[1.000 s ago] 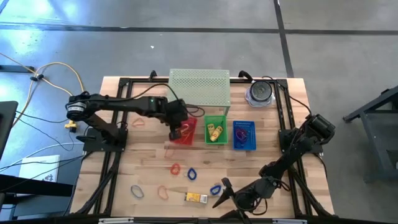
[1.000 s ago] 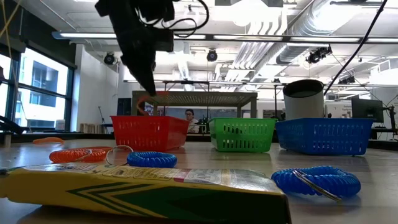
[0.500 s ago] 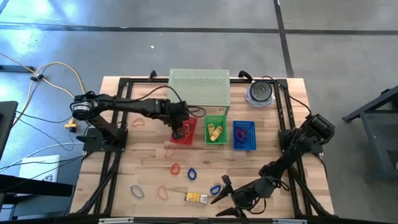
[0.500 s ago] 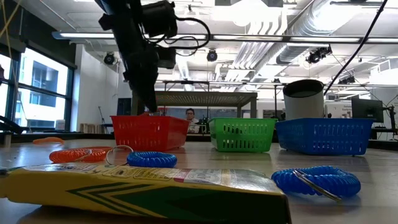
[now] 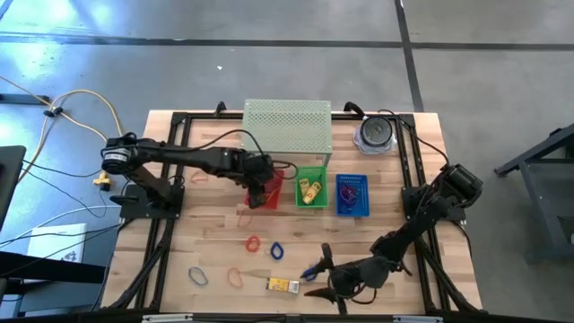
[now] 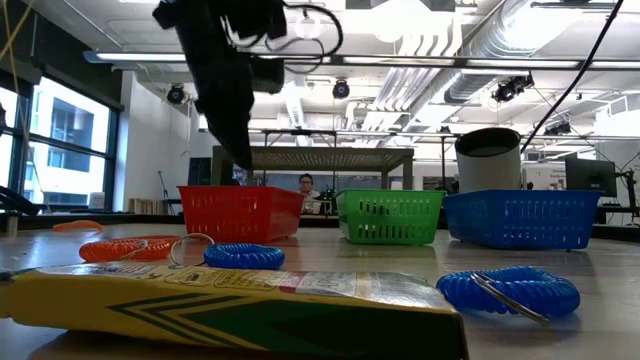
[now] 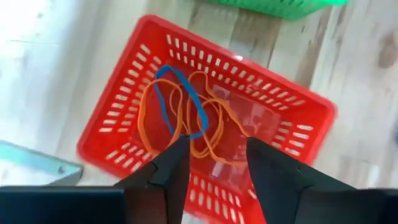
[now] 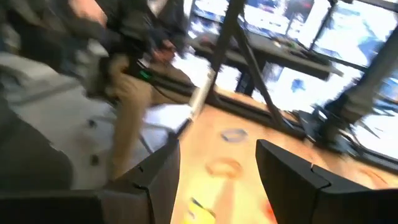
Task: Pick & Place Office Desk Supplies
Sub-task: Put the orange spring keychain into the blue bin
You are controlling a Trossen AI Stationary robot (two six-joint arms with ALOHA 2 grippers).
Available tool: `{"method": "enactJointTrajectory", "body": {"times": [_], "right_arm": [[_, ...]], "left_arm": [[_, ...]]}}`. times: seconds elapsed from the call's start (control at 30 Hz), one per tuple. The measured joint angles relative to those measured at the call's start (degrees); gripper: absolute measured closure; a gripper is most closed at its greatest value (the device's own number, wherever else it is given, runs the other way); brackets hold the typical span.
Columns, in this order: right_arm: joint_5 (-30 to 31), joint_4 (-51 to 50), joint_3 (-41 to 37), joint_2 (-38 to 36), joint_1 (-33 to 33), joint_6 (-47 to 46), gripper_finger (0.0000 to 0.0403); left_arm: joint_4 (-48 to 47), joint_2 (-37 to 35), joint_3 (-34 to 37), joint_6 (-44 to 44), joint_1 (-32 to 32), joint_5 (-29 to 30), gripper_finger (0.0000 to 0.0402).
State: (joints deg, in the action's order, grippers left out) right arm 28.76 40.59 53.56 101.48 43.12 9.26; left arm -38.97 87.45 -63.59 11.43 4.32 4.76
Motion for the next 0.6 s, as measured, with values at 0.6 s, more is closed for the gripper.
{"method": "enactJointTrajectory", "body": {"times": [0.6], "right_arm": [[4.9,-36.1,11.5,-0.2,-4.3,-8.6,0.0204]], "left_arm": [[-20.9,-7.2,-4.2,21.9,-24.0,-3.4,0.0245]]}}
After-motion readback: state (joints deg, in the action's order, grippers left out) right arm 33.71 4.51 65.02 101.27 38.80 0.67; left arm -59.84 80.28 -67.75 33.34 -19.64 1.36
